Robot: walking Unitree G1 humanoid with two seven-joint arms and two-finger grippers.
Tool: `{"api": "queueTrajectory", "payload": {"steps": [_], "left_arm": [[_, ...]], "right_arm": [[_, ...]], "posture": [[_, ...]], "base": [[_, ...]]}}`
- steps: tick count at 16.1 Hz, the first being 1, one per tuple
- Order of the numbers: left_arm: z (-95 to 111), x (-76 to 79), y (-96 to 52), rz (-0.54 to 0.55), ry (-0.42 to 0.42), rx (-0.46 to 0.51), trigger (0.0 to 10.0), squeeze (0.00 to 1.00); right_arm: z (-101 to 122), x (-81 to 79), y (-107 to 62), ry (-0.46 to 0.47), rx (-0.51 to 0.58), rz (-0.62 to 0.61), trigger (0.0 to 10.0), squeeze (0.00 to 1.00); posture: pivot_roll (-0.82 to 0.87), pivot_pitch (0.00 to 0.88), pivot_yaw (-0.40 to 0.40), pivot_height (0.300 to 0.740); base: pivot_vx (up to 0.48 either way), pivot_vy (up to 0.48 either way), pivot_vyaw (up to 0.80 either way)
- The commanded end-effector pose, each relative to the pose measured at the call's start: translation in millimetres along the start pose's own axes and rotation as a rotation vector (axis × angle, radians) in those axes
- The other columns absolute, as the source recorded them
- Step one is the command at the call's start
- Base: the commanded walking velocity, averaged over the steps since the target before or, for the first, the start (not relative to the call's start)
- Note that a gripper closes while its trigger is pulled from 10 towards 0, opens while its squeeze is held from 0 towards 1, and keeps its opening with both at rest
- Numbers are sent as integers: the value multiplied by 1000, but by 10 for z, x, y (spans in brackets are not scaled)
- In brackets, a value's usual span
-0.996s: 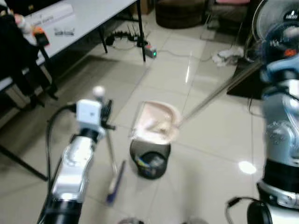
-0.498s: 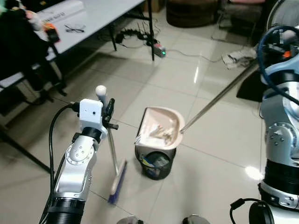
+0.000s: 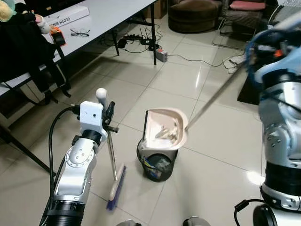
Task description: Sweep floor
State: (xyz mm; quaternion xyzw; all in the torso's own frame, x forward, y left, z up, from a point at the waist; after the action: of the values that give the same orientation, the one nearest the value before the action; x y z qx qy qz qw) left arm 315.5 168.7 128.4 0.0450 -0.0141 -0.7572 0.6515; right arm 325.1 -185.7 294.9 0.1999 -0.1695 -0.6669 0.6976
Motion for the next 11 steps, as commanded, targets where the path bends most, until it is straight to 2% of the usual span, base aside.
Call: {"api": "queueTrajectory", "payload": {"steps": [1,3,4,5,11], "left_arm": [[90,-33,4,3,22,31,10000,0],[87,-37,-1,1,29,27,10000,0],[85,-37,-2,0,30,26,10000,0],[81,-25,2,-6,33,23,10000,0],[81,-15,12,-10,34,22,10000,0]], "right_arm": [[61,-142,2,-41,47,89,10000,0],[24,-376,-60,-104,63,227,10000,0],[16,-419,-77,-119,70,256,10000,0],[-22,-611,-163,-189,97,380,10000,0],[-111,-1060,-391,-295,179,621,10000,0]], "posture": [[-116,71,86,740],[-114,73,87,740],[-114,73,87,740],[-114,73,90,740],[-111,73,88,740]], "base": [[0,0,0],[0,0,0],[0,0,0],[0,0,0],[0,0,0]]}}
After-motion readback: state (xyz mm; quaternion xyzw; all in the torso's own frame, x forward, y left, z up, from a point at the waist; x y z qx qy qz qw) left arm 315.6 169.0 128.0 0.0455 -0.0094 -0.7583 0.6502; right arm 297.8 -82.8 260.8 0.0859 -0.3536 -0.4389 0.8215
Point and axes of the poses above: a point about 5 cm out from each wrist's last joint towards the gripper, its own y axis pointing out of the wrist towards the gripper, its own z axis along the axis of the wrist's last joint, x = y × z, the point moved 2 cm from there along y, pointing out of the wrist towards the gripper, and after that the axes turned 4 degrees about -y, right-handed, at the moved point
